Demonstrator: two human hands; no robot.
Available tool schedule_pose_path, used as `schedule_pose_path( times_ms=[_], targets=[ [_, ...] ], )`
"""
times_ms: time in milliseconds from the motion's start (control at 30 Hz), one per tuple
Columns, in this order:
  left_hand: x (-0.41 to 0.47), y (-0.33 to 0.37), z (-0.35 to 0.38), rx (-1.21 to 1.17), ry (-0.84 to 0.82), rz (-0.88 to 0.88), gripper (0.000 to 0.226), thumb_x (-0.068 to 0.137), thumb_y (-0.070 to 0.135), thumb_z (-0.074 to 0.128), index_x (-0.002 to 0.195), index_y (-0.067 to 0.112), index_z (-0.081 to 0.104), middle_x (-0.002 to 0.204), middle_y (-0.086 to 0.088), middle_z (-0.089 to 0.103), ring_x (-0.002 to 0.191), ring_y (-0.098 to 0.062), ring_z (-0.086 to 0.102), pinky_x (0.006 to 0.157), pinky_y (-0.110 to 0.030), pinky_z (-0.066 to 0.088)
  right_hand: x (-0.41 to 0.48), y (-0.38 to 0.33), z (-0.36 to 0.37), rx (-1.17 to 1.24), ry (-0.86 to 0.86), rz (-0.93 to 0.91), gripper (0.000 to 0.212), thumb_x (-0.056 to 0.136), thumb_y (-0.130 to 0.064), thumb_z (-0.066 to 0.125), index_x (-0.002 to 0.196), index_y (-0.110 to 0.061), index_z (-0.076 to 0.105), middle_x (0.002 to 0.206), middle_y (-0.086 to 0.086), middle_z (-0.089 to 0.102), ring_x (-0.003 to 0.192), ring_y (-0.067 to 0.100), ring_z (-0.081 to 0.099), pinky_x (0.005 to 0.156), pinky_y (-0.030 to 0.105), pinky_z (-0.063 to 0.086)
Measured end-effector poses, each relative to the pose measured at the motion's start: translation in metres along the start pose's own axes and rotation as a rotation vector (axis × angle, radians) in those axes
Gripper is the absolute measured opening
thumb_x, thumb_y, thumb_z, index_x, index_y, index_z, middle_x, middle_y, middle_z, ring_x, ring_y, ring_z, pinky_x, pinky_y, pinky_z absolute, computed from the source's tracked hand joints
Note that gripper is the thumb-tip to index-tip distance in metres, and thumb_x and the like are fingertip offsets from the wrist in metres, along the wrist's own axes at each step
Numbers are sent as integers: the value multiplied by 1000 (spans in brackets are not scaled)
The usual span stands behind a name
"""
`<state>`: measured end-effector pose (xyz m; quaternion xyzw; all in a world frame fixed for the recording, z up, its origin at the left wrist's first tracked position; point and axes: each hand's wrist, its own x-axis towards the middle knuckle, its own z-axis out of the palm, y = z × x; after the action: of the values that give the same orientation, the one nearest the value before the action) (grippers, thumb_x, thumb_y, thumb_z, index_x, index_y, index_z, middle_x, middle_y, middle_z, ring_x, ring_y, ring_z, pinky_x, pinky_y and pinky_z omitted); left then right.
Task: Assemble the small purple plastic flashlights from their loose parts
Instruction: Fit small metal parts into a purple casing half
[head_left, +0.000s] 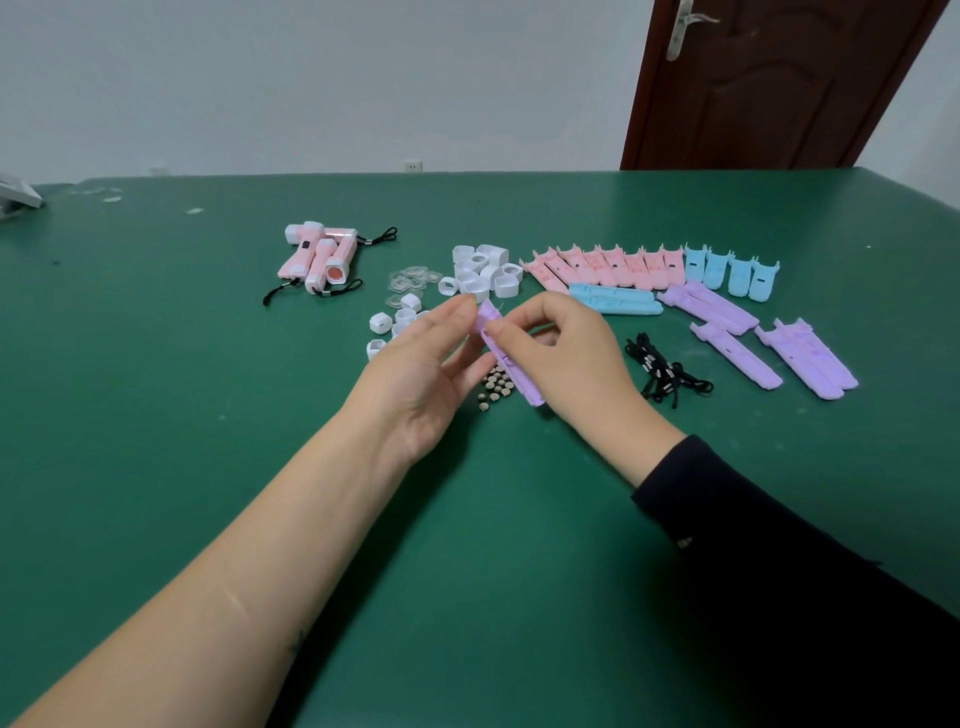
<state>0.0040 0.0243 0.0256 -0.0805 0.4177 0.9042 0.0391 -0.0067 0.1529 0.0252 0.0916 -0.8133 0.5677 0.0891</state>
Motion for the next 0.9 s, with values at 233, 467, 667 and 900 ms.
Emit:
schedule_pose_path(
  times_ms=[233,467,667,900],
  targets=[
    [1,0,0,26,2,27,13,89,0,62,102,5,61,80,-5,75,74,-13,73,70,-26,60,1,0,0,58,-6,69,12,86,-28,68,77,-20,67,72,-11,66,67,6,62,66,20,48],
    [2,-1,-1,34,4,43,15,88,1,64,103,5,60,80,-3,75,74,-12,73,65,-23,58,0,1,3,74,-7,70,11,87,-27,67,80,-18,66,73,-10,66,67,6,60,62,18,45],
    [1,-2,-3,201,0,124,15,86,1,67,95,11,61,75,2,71,71,-13,68,65,-21,55,-2,0,8,83,8,61,9,86,-23,65,77,-21,65,70,-11,66,61,1,58,56,14,41],
    [2,2,-4,268,29,159,13,87,0,64,94,10,61,77,1,71,76,-16,69,68,-23,56,0,-4,6,539,-41,320,3,96,-20,53,96,-19,56,91,3,64,73,14,65,64,30,51]
  ],
)
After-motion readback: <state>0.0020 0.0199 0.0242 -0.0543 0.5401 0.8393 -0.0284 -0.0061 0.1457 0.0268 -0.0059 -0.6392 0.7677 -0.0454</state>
